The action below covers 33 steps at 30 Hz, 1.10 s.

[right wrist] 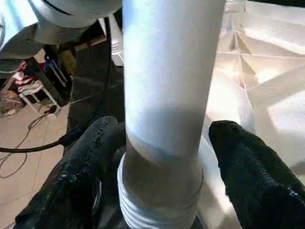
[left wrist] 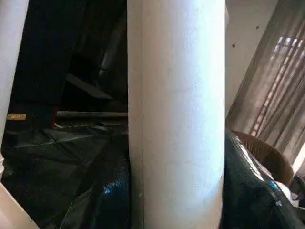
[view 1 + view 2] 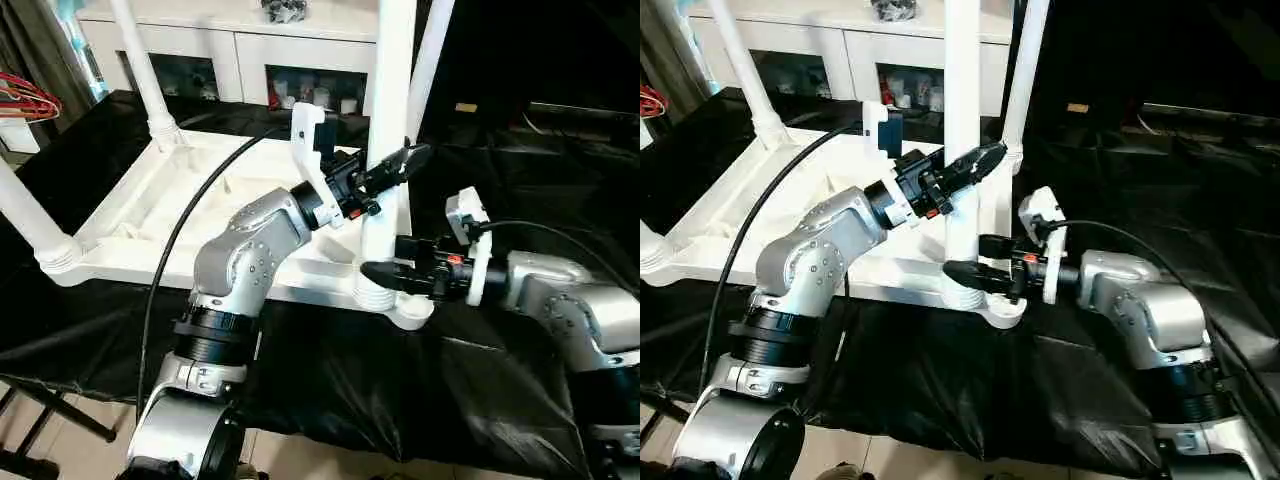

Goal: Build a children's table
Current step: Pick table leg

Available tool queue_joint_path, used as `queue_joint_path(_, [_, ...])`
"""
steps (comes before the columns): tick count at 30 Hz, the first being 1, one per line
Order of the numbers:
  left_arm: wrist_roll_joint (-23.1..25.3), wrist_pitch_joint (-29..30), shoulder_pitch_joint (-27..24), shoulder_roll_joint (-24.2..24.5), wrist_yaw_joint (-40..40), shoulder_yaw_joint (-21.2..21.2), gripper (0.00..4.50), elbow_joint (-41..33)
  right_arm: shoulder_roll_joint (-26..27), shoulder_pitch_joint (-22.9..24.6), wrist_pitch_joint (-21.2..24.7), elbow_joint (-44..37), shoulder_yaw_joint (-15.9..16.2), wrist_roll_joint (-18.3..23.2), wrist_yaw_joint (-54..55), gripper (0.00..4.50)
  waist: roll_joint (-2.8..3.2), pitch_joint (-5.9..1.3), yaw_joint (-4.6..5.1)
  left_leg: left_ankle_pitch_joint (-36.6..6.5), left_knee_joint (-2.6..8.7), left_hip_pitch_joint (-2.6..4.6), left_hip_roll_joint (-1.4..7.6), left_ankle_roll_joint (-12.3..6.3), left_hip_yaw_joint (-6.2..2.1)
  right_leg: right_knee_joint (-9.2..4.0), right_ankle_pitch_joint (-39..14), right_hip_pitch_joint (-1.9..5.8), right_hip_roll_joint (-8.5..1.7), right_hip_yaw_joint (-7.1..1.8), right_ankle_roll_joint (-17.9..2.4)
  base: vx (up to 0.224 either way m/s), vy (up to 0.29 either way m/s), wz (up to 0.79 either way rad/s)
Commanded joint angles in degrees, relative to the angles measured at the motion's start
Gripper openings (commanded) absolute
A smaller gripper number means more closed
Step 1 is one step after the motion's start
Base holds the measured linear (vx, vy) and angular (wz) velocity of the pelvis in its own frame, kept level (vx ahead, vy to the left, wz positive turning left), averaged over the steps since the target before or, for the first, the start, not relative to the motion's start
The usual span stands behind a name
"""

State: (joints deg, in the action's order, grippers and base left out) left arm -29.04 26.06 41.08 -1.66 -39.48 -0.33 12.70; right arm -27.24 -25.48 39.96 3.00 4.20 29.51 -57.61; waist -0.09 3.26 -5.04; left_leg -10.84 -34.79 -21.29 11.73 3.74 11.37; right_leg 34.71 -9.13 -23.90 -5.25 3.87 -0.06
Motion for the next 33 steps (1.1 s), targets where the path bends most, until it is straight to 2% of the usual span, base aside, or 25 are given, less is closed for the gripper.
queue_joint_path(1, [0.55, -0.42, 0.0, -0.15, 0.36, -0.9, 1.85, -0.7, 0.11, -1.69, 0.39, 0.46, 0.37, -0.6, 0.93, 3.36, -1.48, -4.41, -0.06, -5.72, 3.41, 0.25, 1.01, -3.66, -0.55, -3.94, -14.16, 3.6, -2.39, -2.06, -10.31, 0.0, 0.0, 0.0])
queue_joint_path(5, [2.07, -1.52, -0.18, 0.06, -0.12, -2.35, 1.85, -0.94, 1.08, -2.1, 0.54, 0.69, 0.8, -1.09, 2.02, 3.36, -1.43, -4.39, 0.03, -5.9, 3.4, 0.34, 1.03, -3.52, -0.52, -4.07, -14.88, 3.45, -2.39, -2.09, -10.02, 0.0, 0.0, 0.0])
queue_joint_path(9, [3.35, -2.23, -0.57, 0.34, -0.94, -4.11, 1.85, -1.45, 1.81, -2.57, 0.42, 0.95, 1.62, -1.63, 2.35, 3.36, -1.38, -4.48, -0.03, -5.4, 3.43, 0.31, 1.09, -3.39, -0.58, -3.79, -12.97, 3.53, -2.34, -2.12, -10.46, 0.0, 0.0, 0.0])
queue_joint_path(20, [3.35, -2.57, -0.38, 0.25, -0.7, -4.23, 1.85, -1.43, 1.89, -2.43, -0.18, 1.83, 3.1, -2.7, 1.94, 3.36, -1.4, -4.38, 0.03, -6.28, 3.47, 0.22, 1.03, -2.96, -0.58, -3.92, -14.12, 3.61, -2.41, -2.12, -10.35, 0.0, 0.0, 0.0])
queue_joint_path(33, [3.13, -2.0, -0.63, 0.66, -1.47, -5.11, 1.85, -1.74, 3.04, -3.41, -1.0, 3.34, 3.11, -2.93, 2.24, 3.36, -1.23, -4.4, 0.0, -6.2, 3.48, 0.34, 1.08, -3.01, -0.58, -3.79, -13.04, 3.53, -2.37, -2.13, -10.96, 0.0, 0.0, 0.0])
